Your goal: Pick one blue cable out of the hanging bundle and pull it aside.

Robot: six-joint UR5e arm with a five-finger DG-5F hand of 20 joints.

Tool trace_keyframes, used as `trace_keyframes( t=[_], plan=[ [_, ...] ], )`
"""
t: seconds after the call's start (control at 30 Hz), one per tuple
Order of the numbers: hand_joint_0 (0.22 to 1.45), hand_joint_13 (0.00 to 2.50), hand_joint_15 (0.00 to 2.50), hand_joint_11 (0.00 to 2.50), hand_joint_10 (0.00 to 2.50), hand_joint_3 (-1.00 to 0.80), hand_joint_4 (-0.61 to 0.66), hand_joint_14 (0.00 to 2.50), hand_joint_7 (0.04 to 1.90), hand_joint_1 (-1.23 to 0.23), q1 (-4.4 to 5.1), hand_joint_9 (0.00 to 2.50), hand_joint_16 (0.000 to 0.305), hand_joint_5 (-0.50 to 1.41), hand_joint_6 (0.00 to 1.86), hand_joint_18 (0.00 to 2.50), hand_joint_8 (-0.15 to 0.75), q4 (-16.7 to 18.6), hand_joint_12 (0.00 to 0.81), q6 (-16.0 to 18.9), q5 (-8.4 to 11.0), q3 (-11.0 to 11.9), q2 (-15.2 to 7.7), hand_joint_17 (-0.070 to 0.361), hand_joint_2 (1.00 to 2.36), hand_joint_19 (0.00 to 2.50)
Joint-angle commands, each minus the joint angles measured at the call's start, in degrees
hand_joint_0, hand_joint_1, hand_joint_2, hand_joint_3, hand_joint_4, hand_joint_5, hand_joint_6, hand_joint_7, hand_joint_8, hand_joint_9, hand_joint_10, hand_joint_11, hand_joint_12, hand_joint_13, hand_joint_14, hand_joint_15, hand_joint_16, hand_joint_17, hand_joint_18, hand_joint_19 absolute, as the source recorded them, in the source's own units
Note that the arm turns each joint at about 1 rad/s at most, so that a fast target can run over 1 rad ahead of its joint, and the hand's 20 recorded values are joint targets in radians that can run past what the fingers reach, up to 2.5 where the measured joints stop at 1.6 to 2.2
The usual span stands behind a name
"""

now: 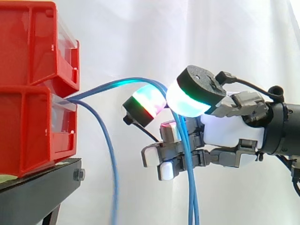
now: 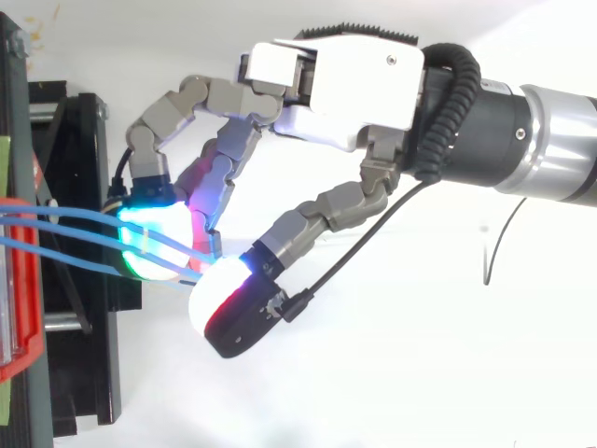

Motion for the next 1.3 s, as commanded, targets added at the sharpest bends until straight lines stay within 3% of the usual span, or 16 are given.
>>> trace_keyframes(
  t=[0.0, 0.2, 0.27, 0.43, 0.67, 0.7, 0.8, 0.83, 0.87, 1.0, 1.27],
  plan=[
    [0.5, 0.94, 0.53, 0.65, 0.02, -0.5, -0.03, 0.02, 0.91, -0.96, -0.04, 1.19, 0.045, -0.14, 0.91, 0.86, 0.279, 0.0, 0.35, 0.0, 0.03, 0.0, 0.0, 0.102, 1.0, 0.58],
    [0.48, 0.94, 0.54, 0.64, 0.02, -0.5, -0.01, 0.02, 0.94, -0.65, -0.04, 1.23, 0.05, -0.14, 0.9, 0.85, 0.302, -0.1, 0.376, 0.0, -0.06, 0.1, -0.1, 0.113, 1.0, 0.63],
    [0.51, 0.93, 0.55, 0.64, 0.02, -0.5, -0.01, 0.02, 0.95, -0.62, -0.04, 1.24, 0.05, -0.14, 0.89, 0.83, 0.31, -0.1, 0.374, 0.0, -0.06, 0.1, -0.1, 0.113, 1.0, 0.66],
    [0.53, 0.92, 0.56, 0.65, 0.02, -0.42, -0.01, 0.02, 0.98, -0.64, -0.13, 1.23, 0.049, -0.14, 0.89, 0.81, 0.314, -0.1, 0.37, 0.0, -0.06, 0.0, -0.1, 0.111, 1.01, 0.68],
    [0.59, 0.92, 0.56, 0.67, 0.02, -0.19, -0.01, 0.02, 1.0, -0.79, -0.13, 1.2, 0.047, -0.15, 0.89, 0.82, 0.316, -0.1, 0.358, 0.0, -0.06, 0.0, 0.0, 0.106, 1.02, 0.67],
    [0.64, 0.92, 0.55, 0.69, 0.02, -0.21, -0.03, 0.02, 0.99, -0.86, -0.13, 1.18, 0.046, -0.15, 0.9, 0.83, 0.311, -0.1, 0.353, 0.0, -0.06, 0.0, -0.1, 0.104, 1.02, 0.65],
    [0.75, 0.93, 0.54, 0.69, 0.02, -0.31, -0.14, 0.02, 1.04, -0.92, -0.13, 1.17, 0.044, -0.16, 0.92, 0.84, 0.293, -0.1, 0.343, 0.0, -0.5, 0.1, 0.0, 0.098, 1.02, 0.62],
    [0.75, 0.93, 0.53, 0.69, 0.02, -0.33, -0.18, 0.02, 0.98, -0.92, -0.13, 1.17, 0.043, -0.17, 0.93, 0.84, 0.292, -0.1, 0.341, 0.0, -0.58, 0.0, -0.1, 0.098, 1.02, 0.62],
    [0.8, 0.93, 0.52, 0.68, 0.02, -0.5, -0.22, 0.02, 1.0, -0.91, -0.13, 1.16, 0.042, -0.17, 0.93, 0.84, 0.277, -0.2, 0.343, 0.0, -0.58, 0.1, 0.0, 0.095, 1.0, 0.6],
    [0.84, 0.91, 0.51, 0.66, 0.02, -0.5, -0.28, 0.02, 1.1, -0.93, -0.21, 1.17, 0.04, -0.17, 0.94, 0.83, 0.259, -0.6, 0.329, 0.0, -0.67, 0.0, -0.1, 0.09, 1.0, 0.58],
    [0.8, 0.96, 0.55, 0.7, 0.02, -0.5, -0.2, 0.02, 1.0, -0.96, -0.3, 1.24, 0.038, -0.13, 0.98, 0.88, 0.262, -1.4, 0.329, 0.2, -0.76, 0.0, 0.0, 0.085, 1.0, 0.55]
  ],
)
